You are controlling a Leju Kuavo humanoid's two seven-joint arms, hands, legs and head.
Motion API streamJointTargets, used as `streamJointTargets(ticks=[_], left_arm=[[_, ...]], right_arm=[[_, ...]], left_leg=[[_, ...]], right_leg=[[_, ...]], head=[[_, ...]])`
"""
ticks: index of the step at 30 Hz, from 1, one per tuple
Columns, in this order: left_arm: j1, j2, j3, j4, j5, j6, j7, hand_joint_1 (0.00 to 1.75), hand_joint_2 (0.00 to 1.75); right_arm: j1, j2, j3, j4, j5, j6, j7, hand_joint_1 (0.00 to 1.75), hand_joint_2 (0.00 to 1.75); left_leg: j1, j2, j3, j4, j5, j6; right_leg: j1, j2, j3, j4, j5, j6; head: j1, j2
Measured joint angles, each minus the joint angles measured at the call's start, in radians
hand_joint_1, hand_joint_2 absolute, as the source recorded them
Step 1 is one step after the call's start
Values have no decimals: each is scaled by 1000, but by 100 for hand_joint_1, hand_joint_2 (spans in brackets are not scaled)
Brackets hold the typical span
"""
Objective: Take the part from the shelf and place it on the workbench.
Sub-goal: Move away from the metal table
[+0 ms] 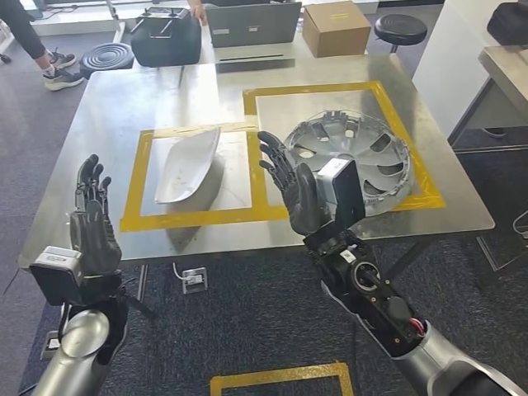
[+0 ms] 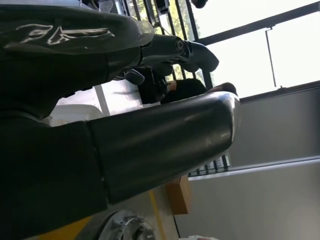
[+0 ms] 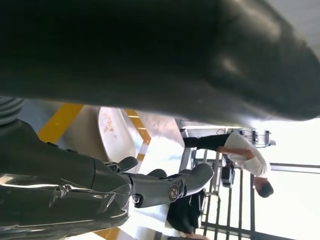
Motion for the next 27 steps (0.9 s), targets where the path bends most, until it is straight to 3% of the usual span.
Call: streamJointTargets(ticks=[1,3,5,6,8,9,11,13,14,15,16,18,20,21,22,24,25,27], left_arm=[[0,0,0,0,0,0,0,0,0],[-2,0,0,0,0,0,0,0,0],[-6,-1,0,-1,0,0,0,0,0],[-8,0,0,-2,-1,0,0,0,0],[-8,0,0,-2,-2,0,2,0,0],[-9,0,0,-2,-2,0,2,0,0],[-11,0,0,-2,-2,-2,3,0,0],[-11,0,0,-2,-1,-7,3,0,0],[-11,0,0,-2,0,-8,3,0,0],[-11,0,0,-2,0,-10,3,0,0],[-11,0,0,-2,0,-10,3,0,0],[-11,1,0,-2,1,-9,4,0,0],[-11,1,0,-2,1,-8,4,0,0],[-12,2,0,-2,1,-7,5,0,0],[-13,2,0,-2,2,-5,6,0,0],[-13,3,0,-2,2,-2,8,0,0],[-13,4,0,-2,3,0,10,0,0],[-13,7,0,-2,2,1,13,0,0]], right_arm=[[0,0,0,0,0,0,0,0,0],[0,0,0,-1,0,0,0,0,0],[-2,0,0,-2,0,0,0,0,0],[-3,0,0,-3,0,0,0,0,0],[-3,0,0,-2,-1,2,1,0,0],[-3,-1,-1,-1,-1,3,2,0,0],[-3,-1,-1,2,-1,6,2,0,0],[-3,-2,-1,5,-2,9,1,0,0],[-3,-2,-1,7,-2,10,1,0,0],[-3,-2,-1,8,-3,11,1,0,0],[-4,-2,-1,10,-3,11,1,0,0],[-7,-2,-1,10,-3,11,0,0,0],[-13,-2,-1,10,-3,13,-1,0,0],[-15,-2,-1,10,-3,14,-1,0,0],[-16,-2,-1,10,-4,16,-2,0,0],[-16,-2,-1,10,-6,20,-2,0,0],[-16,-2,0,10,-6,22,-2,0,0],[-17,-2,0,11,-7,24,-2,0,0]], left_leg=[[5,0,25,-14,27,-4],[12,0,129,-140,69,-10],[12,-2,225,-284,62,-5],[8,-3,245,-321,54,2],[2,-2,236,-334,60,22],[1,-1,228,-335,69,34],[0,3,207,-338,90,56],[-6,5,179,-338,111,66],[-9,5,164,-337,123,67],[-12,4,149,-336,134,67],[-15,4,134,-336,145,67],[-17,3,110,-334,165,64],[-20,4,96,-333,183,56],[-20,5,92,-334,193,51],[-20,6,90,-336,204,45],[-18,6,82,-338,211,33],[-18,4,72,-321,189,28],[-14,1,35,-218,87,19]], right_leg=[[-1,0,-13,1,10,4],[-4,0,-36,8,25,15],[-4,1,-53,18,39,28],[-5,1,-59,20,47,36],[-10,1,-68,21,60,51],[-13,2,-76,30,48,56],[-16,3,-107,107,-33,62],[-14,5,-146,250,-135,64],[-13,5,-155,311,-158,64],[-12,6,-149,344,-156,63],[-10,6,-127,341,-134,59],[-2,7,-33,233,-83,45],[7,7,75,78,-84,30],[11,8,104,30,-95,25],[14,8,116,4,-99,21],[10,5,102,-8,-81,11],[7,2,93,-12,-68,4],[4,-3,67,-15,-41,-5]], head=[[-4,0],[-10,0],[-12,0],[-12,0],[-8,0],[-6,0],[2,0],[14,0],[19,0],[22,0],[25,0],[33,0],[40,0],[41,0],[41,0],[40,0],[36,0],[23,0]])
